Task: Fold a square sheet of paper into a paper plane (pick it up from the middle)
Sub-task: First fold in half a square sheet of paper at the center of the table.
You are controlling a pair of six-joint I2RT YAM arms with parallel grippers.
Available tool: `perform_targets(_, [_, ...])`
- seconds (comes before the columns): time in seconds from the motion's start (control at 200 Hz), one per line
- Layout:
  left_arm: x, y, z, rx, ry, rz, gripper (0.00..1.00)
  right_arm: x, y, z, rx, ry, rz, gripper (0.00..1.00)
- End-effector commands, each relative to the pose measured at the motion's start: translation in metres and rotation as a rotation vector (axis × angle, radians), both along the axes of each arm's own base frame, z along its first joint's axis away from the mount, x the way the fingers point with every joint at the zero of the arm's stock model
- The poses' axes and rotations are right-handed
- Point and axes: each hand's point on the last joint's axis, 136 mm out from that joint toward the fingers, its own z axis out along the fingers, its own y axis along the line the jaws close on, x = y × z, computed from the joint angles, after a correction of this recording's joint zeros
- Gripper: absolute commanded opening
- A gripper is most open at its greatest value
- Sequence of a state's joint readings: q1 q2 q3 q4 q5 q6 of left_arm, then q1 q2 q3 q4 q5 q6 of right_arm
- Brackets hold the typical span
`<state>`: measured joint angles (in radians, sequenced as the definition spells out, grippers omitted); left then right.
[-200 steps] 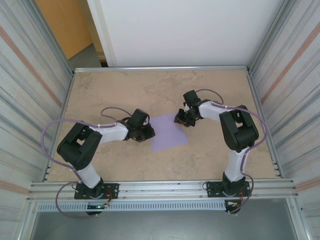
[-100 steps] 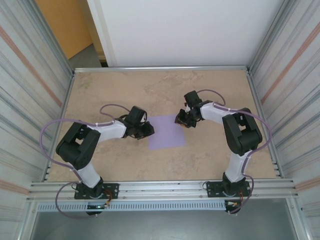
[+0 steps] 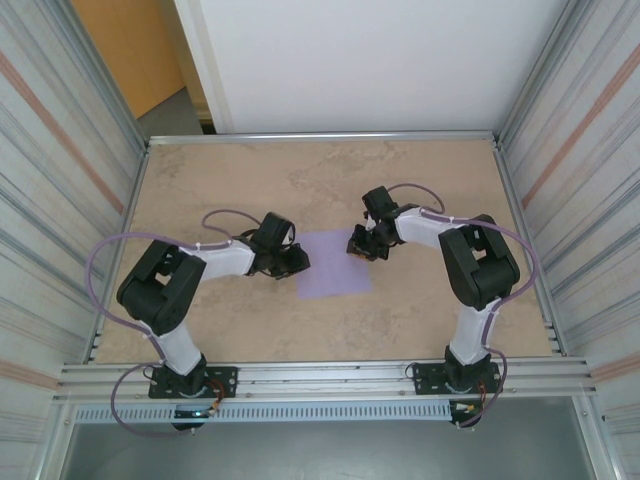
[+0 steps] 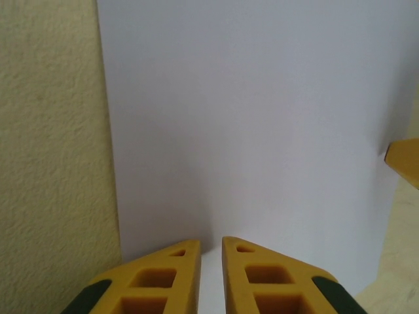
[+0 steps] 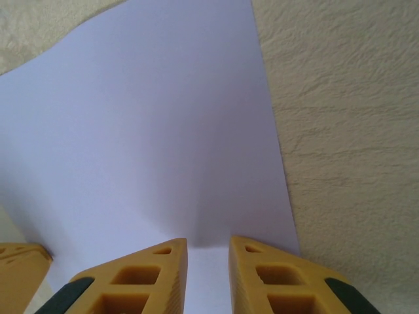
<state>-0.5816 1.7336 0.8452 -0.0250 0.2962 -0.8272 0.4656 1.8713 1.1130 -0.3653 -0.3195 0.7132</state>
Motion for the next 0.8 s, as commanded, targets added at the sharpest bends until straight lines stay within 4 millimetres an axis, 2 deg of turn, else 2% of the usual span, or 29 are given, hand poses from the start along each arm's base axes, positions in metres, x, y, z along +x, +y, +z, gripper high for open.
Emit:
perform_targets(0.0, [-0.005,0.003,-0.013,0.006,0.041,0.015,0.18,-0.015,0.001,-0.020,-0.015,0.066,0.019,0.24])
perform_targets(0.311, [0.000,-0.002,-0.005,-0.075,-0.018,0.049,0.24,-0.007,0.020,-0.013,0.084,0.049,0.009,0.24])
perform_targets(0.446, [0.002,-0.006,-0.001,-0.105,-0.037,0.047,0.32,-0.001,0.029,-0.008,0.133,0.038,0.010,0.23])
perform_targets(0.626, [0.004,-0.006,0.005,-0.134,-0.070,0.053,0.42,0.000,0.035,-0.011,0.166,0.053,0.006,0.23])
perform_targets(0.792, [0.004,-0.010,0.012,-0.168,-0.105,0.035,0.58,0.001,0.037,-0.013,0.176,0.056,0.007,0.23])
